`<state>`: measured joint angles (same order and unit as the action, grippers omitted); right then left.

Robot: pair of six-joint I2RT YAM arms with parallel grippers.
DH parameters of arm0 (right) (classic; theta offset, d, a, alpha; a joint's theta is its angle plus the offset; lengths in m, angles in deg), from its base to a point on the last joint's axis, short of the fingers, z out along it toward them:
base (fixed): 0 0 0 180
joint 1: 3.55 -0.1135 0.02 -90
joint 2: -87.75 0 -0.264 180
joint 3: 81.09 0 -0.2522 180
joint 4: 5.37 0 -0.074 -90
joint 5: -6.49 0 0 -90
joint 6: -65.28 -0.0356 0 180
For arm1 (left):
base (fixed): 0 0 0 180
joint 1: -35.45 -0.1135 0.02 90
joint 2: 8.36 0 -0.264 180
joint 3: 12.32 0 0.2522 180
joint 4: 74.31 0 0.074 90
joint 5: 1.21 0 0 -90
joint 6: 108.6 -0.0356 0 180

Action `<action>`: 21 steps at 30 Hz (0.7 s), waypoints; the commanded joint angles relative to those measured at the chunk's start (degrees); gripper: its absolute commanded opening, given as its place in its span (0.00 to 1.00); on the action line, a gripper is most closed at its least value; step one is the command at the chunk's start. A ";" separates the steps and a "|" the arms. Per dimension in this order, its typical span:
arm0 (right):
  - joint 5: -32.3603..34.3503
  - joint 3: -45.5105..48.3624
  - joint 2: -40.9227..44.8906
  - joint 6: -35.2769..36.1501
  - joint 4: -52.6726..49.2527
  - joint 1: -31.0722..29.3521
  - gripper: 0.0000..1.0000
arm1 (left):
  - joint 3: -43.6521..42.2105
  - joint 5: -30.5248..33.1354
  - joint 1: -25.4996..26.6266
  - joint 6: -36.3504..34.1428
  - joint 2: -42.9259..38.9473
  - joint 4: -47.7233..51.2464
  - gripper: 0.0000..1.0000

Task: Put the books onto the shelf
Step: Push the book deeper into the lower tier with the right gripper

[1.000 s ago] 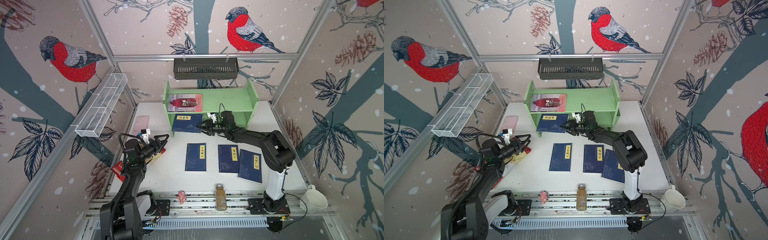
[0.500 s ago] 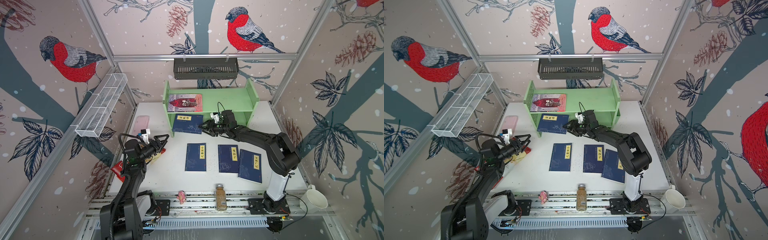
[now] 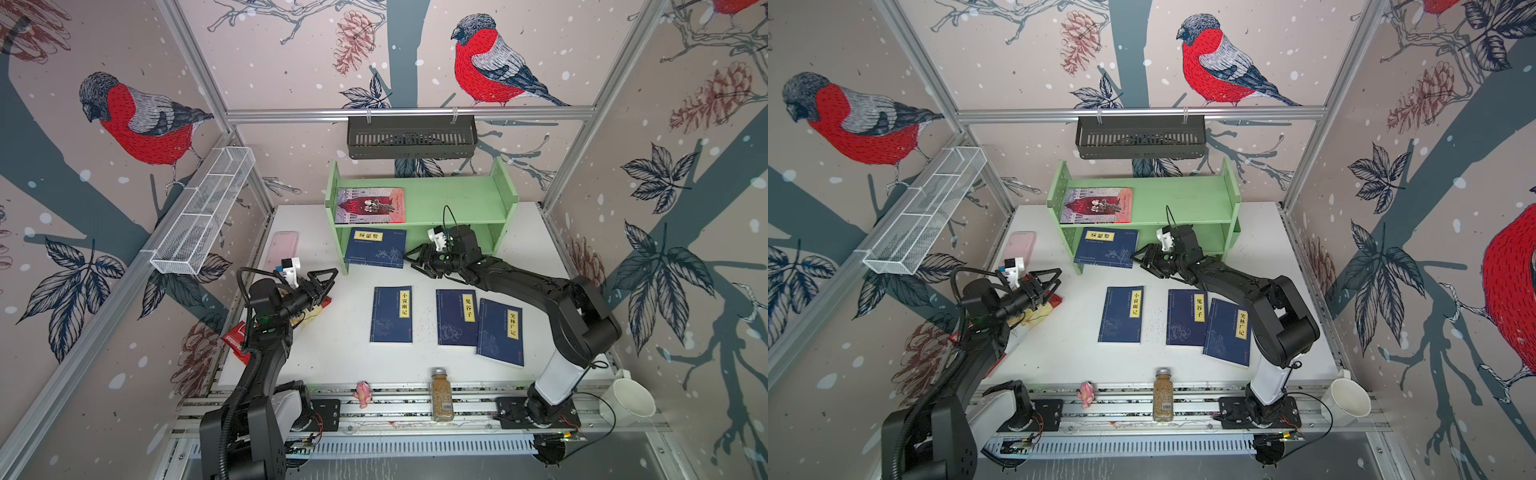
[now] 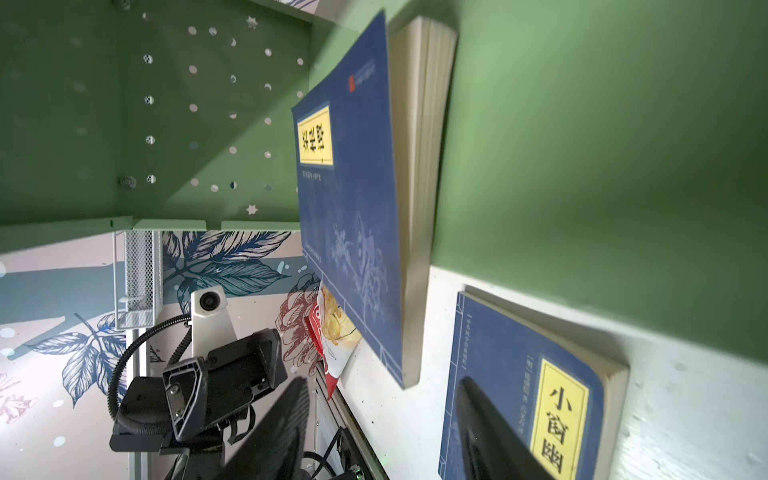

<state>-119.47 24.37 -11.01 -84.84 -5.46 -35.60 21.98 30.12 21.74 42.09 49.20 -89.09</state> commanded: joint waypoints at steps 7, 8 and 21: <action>4.58 8.04 2.61 -6.05 12.19 -3.36 0.58 | -0.05 -1.53 -0.17 1.36 -0.51 -4.03 0.69; 4.60 9.08 2.41 -7.42 14.79 -3.41 0.58 | -0.05 -1.53 -0.17 1.53 -0.52 -4.11 0.69; 4.50 8.13 -3.94 -12.88 25.79 -4.64 0.52 | 0.03 -1.69 -0.17 2.51 -0.35 -5.29 0.69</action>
<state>-115.30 32.96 -14.14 -95.85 16.55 -40.24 21.98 29.05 21.74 44.06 48.87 -91.40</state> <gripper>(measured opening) 0.529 0.691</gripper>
